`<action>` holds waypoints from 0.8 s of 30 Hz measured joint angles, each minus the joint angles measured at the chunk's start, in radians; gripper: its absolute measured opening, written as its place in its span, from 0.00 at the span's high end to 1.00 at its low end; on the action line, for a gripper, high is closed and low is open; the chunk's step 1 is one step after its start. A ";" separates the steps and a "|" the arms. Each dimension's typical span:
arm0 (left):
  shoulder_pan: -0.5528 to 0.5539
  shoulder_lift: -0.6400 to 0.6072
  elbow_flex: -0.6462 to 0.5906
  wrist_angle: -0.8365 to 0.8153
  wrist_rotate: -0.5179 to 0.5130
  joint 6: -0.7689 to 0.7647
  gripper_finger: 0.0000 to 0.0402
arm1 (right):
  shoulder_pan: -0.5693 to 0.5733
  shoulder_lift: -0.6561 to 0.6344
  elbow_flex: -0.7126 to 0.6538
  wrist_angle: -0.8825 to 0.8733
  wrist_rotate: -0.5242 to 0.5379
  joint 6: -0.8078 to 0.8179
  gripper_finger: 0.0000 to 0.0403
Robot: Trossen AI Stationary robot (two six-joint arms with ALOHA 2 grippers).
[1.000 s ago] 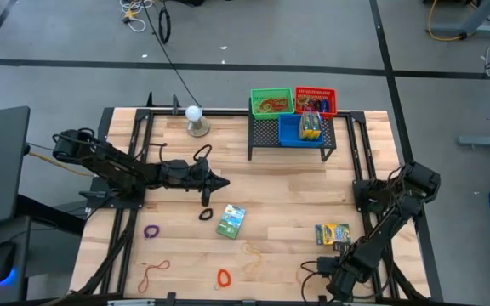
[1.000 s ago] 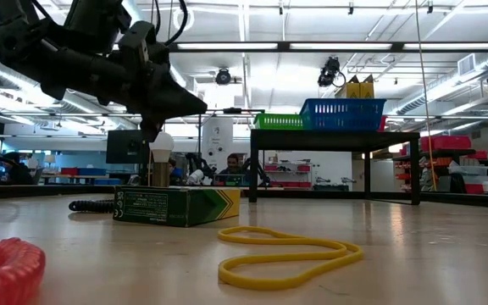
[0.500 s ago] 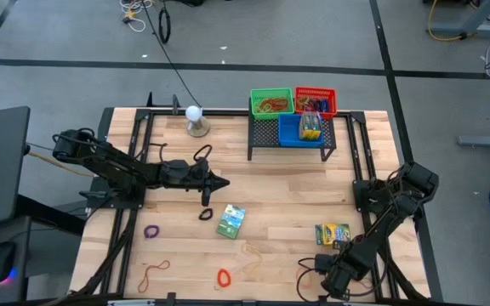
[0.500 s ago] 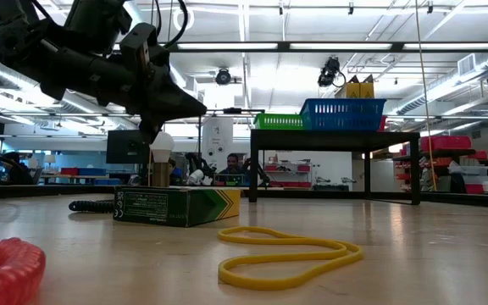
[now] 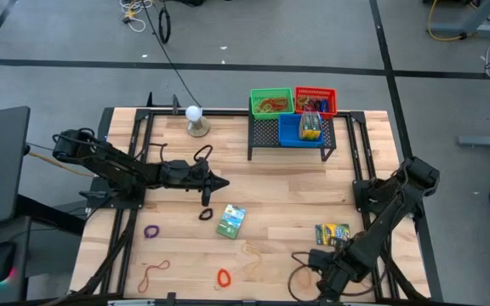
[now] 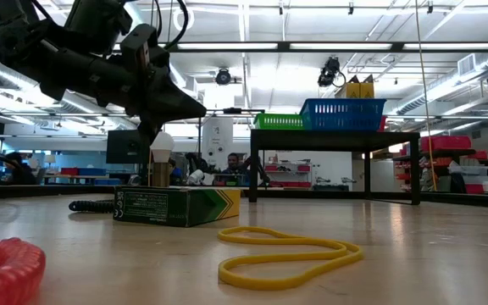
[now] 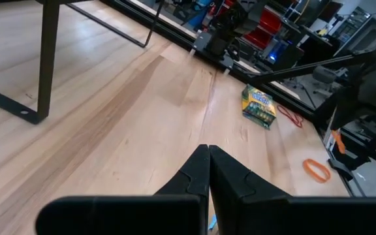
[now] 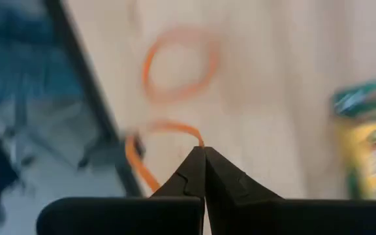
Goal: Pick & Place Office Desk Supplies
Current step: Put the orange rubber band into the green bin
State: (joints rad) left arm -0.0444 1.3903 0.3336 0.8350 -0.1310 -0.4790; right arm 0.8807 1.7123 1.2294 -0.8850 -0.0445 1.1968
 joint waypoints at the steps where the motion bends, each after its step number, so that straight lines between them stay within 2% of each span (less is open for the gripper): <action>1: 0.000 0.000 0.000 0.004 0.000 -0.004 0.98 | -0.015 0.000 0.019 -0.021 0.034 0.008 1.00; 8: -0.001 0.000 0.000 0.005 0.047 -0.025 0.96 | -0.158 0.000 0.080 -0.025 0.264 0.072 1.00; 14: -0.012 0.006 0.013 0.004 0.115 -0.111 0.82 | -0.310 0.000 0.081 -0.004 0.408 0.148 1.00; 19: -0.058 0.051 0.076 0.001 0.135 -0.167 0.69 | -0.411 0.000 0.081 0.146 0.526 0.168 1.00; 24: -0.099 0.084 0.132 -0.014 0.080 -0.186 0.59 | -0.495 0.000 0.081 0.260 0.580 0.080 1.00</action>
State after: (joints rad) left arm -0.1438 1.4743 0.4651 0.8211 -0.0508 -0.6651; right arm 0.3859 1.7119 1.3109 -0.6254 0.5351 1.2766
